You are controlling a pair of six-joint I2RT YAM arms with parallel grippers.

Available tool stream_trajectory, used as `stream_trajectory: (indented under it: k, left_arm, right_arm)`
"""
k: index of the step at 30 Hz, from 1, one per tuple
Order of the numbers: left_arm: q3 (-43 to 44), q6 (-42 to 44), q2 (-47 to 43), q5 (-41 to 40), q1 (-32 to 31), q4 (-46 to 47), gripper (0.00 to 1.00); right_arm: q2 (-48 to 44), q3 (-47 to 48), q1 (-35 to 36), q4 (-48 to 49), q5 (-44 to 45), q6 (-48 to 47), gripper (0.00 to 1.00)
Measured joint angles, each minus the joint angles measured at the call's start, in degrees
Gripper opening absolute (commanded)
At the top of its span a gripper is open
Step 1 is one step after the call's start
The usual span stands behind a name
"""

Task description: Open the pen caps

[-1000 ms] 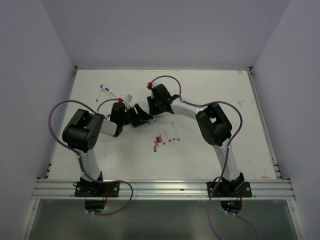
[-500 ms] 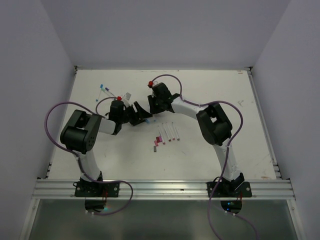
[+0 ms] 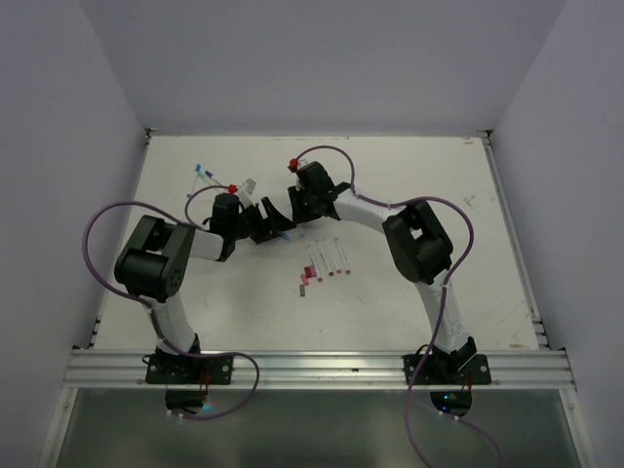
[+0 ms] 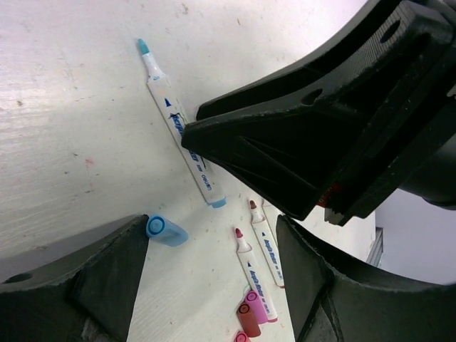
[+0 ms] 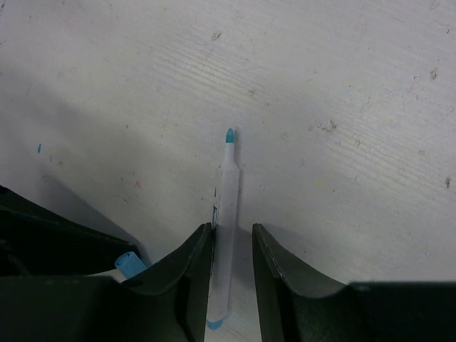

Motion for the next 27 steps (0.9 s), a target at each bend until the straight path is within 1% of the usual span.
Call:
stream_trajectory:
  k: [7,10,17,27]
  left_arm:
    - [0.0,1.4,2.71,5.4,0.24,5.25,0.74]
    - [0.0,1.75,2.8,6.36,0.24,6.27,0.75]
    - [0.0,3.1,2.29,7.34,0.24,7.26,0.75]
    - [-0.02,5.07,-2.73,5.92,1.07,6.36,0.76]
  right_arm:
    - [-0.85,-2.21,-0.52,1.7,-0.17,0.28,0.33]
    - [-1.09,-2.69,-0.96,2.01,-0.44,0.59,0.33]
    - [-1.22,-2.91,-1.55,2.23,-0.59,1.07,0.33]
    - [-1.33,-2.93,-1.6,2.16,-0.42,1.09,0.33]
